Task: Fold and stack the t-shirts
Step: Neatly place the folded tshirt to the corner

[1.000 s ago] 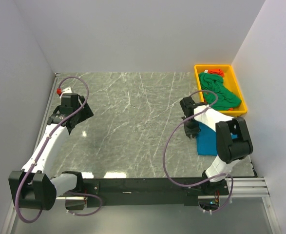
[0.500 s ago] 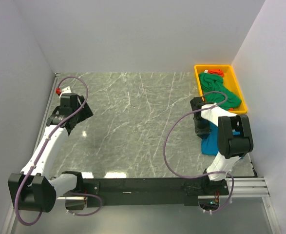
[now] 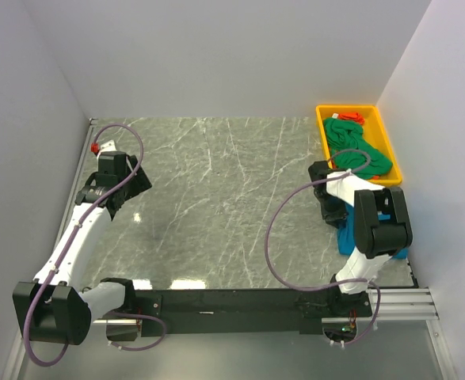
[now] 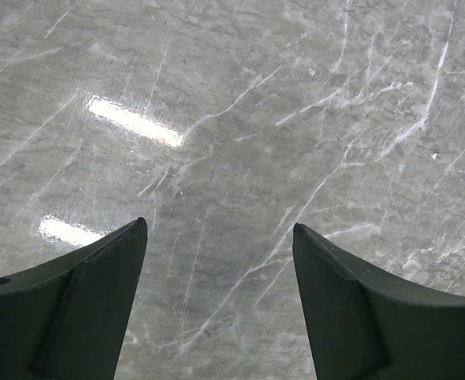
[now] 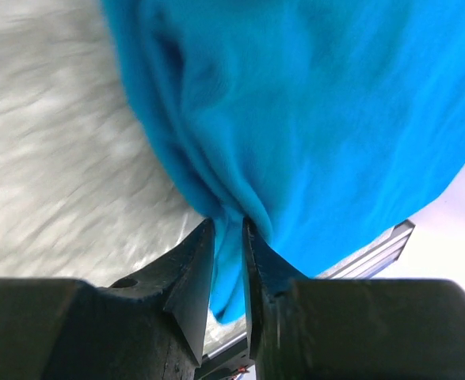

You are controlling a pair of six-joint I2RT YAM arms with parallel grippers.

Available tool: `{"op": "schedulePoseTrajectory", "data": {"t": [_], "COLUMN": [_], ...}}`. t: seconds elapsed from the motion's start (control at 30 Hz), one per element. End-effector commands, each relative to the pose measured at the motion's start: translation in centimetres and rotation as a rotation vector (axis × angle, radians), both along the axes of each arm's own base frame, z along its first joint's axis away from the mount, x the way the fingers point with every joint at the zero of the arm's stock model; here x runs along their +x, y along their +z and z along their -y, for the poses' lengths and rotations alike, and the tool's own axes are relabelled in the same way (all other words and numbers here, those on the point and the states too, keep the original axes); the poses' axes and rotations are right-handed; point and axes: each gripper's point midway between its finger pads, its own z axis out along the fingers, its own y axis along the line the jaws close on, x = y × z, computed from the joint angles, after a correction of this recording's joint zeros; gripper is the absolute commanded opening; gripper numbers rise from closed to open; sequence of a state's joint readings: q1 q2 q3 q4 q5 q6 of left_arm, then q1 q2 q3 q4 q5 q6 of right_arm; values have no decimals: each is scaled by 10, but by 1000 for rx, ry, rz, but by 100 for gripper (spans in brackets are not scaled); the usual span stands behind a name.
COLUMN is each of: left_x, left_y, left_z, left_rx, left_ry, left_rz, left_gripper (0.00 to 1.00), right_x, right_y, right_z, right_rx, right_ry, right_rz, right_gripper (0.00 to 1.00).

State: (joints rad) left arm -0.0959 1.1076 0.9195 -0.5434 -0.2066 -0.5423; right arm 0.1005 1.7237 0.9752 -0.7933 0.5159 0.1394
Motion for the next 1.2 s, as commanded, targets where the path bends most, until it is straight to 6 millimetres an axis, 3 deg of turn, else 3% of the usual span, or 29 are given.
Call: {"op": "schedulePoseTrajectory", "data": {"t": [0.0,0.2,0.3,0.33,0.4,0.43,0.53,0.57,0.63,0.7,0.9,1.0,1.17], "left_x": [1,2,2,0,-1,-3,-9,-11,-22,-31,-80,-99,-115], "left_y": [10,20,30,33,39,43,56,62,82,102,138,146,145], "left_z": [3,6,10,10,9,8,10,11,10,5,-23,-31,-41], "left_rx": [-5,-17,-29,-32,-28,-26,-46,-54,-72,-70,-11,-1,-3], "left_ry": [-15,-36,-52,-55,-55,-50,-49,-47,-32,-8,92,128,189], "left_rz": [41,88,131,146,170,189,221,229,262,300,414,461,474], "left_gripper": [80,82,84,84,85,86,88,88,88,88,90,93,100], "right_x": [9,15,21,19,17,9,-12,-19,-40,-51,-107,-122,-126], "right_y": [31,86,134,159,194,219,266,272,291,297,329,336,337], "right_z": [-9,-45,-61,-65,-65,-63,-56,-54,-50,-50,-37,-32,-30], "right_rx": [-25,60,149,202,245,274,329,343,389,427,535,540,522], "right_ry": [38,84,87,74,60,52,46,47,44,54,85,101,139], "right_rz": [106,290,469,576,716,824,1039,1079,1199,1275,1603,1687,1749], "right_gripper": [28,32,35,36,38,39,48,54,57,62,77,77,80]}}
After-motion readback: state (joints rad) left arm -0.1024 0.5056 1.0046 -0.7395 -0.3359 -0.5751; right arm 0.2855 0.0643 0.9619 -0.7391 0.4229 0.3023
